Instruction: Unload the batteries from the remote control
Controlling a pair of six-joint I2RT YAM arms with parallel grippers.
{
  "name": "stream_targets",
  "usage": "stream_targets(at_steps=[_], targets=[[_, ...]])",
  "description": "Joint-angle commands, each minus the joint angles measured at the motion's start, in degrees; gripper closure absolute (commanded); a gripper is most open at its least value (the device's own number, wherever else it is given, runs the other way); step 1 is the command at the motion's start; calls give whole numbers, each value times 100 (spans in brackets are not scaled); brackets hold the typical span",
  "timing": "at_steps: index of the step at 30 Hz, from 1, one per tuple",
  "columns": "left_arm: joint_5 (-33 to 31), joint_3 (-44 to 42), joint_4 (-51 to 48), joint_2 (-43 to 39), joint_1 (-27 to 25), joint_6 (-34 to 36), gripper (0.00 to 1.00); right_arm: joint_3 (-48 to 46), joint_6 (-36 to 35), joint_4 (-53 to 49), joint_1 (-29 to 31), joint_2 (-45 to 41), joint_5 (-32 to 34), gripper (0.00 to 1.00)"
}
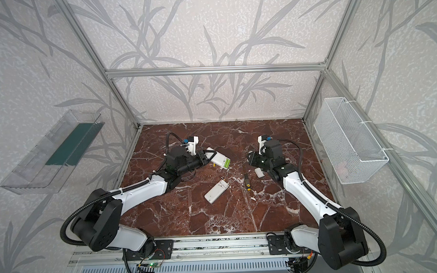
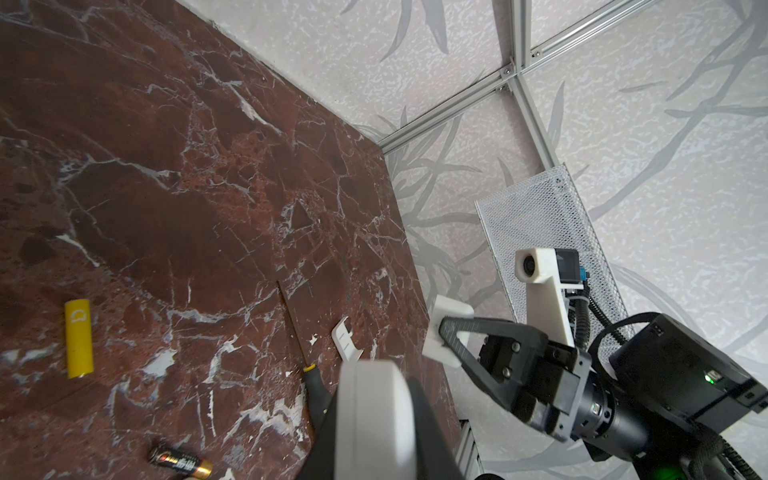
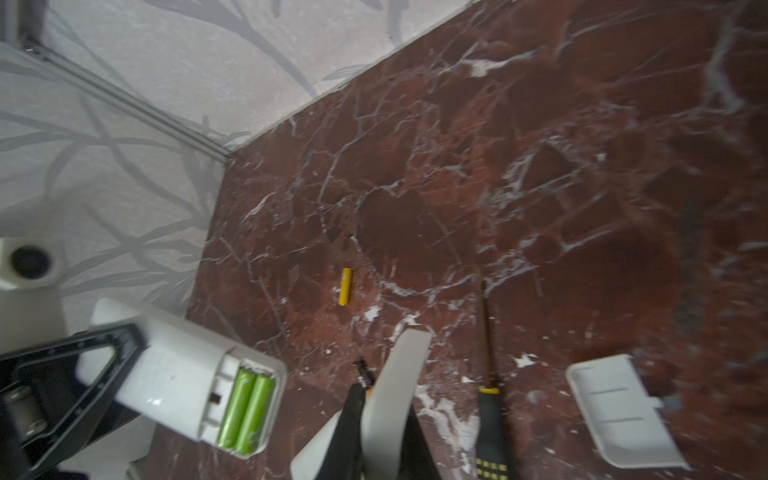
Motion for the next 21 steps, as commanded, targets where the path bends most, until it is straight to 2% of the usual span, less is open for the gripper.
stream_targets(at_steps=[1,6,14,21], targets=[[27,-38,-75,10,-6,291,100,-57,-556,-593,-249,133,1062,100],[-76,-33,-423,-49,-61,558,100,-155,-844,-617,-529,547,1747,100],[-97,-41,-414,-53,-85,599,100,-56,-923,-532,-678,1343,1949,99],[-80,-85,-333,-37,-81,566,100,328,-809,-700,-712,1986,1815,91]])
